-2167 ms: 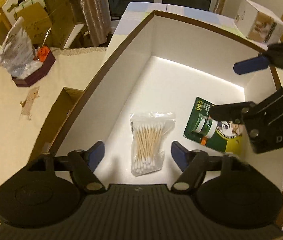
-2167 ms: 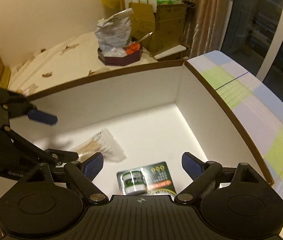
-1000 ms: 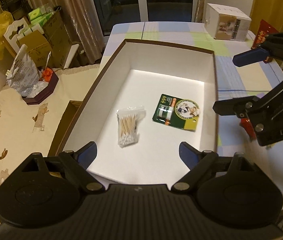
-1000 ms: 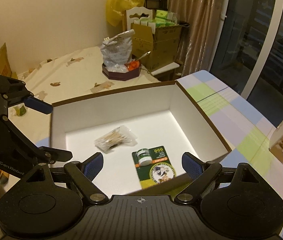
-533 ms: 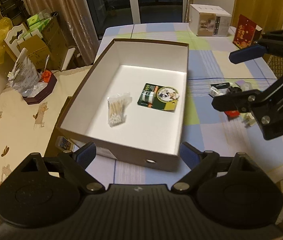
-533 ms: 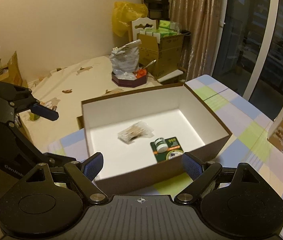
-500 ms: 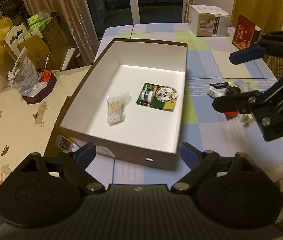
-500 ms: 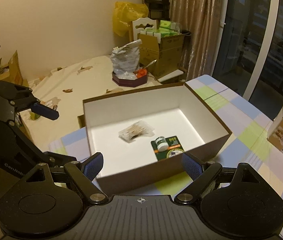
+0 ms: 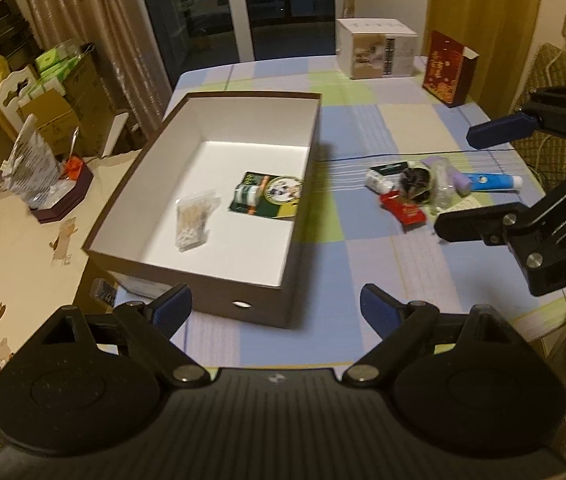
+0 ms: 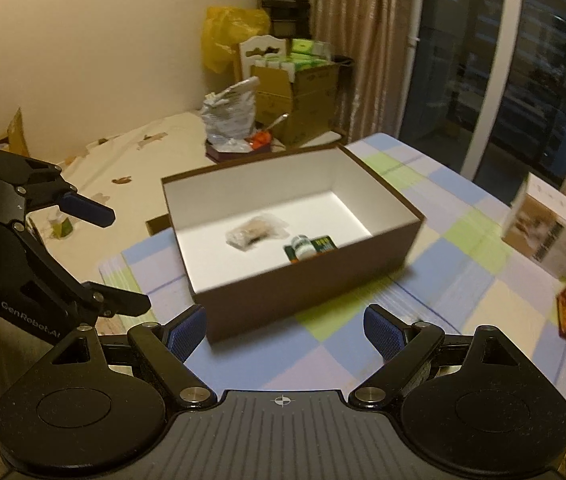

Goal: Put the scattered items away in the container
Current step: 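Move both tools back from the box toward the remaining items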

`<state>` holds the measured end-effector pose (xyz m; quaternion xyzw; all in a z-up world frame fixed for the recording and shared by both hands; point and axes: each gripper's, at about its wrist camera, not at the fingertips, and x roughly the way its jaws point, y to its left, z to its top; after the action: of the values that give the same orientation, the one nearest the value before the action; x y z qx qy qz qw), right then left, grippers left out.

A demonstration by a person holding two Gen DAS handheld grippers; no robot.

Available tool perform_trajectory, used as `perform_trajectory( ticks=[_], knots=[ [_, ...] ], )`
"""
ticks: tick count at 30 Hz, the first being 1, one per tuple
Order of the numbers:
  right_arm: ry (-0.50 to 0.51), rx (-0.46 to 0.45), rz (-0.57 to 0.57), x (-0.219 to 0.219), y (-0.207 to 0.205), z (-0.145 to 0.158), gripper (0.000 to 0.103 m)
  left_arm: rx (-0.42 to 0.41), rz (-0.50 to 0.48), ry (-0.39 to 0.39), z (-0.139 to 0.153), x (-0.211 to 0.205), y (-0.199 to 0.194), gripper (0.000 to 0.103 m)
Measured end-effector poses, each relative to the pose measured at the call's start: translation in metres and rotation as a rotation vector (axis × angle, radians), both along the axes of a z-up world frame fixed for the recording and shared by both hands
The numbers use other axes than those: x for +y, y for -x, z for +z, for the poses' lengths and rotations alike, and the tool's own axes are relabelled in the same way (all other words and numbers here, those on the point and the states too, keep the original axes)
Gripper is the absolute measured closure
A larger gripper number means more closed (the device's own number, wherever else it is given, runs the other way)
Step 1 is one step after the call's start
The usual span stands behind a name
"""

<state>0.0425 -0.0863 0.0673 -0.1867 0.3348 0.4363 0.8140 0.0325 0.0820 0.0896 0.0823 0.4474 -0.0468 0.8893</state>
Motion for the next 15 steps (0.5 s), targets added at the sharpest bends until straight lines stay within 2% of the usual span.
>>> perform_trajectory(
  ticks=[15],
  knots=[
    [0.003,0.033,-0.186,-0.073,-0.003,-0.010,0.012,0.014,-0.071,0.002,-0.018,-0.047,-0.004,0.014]
  ],
)
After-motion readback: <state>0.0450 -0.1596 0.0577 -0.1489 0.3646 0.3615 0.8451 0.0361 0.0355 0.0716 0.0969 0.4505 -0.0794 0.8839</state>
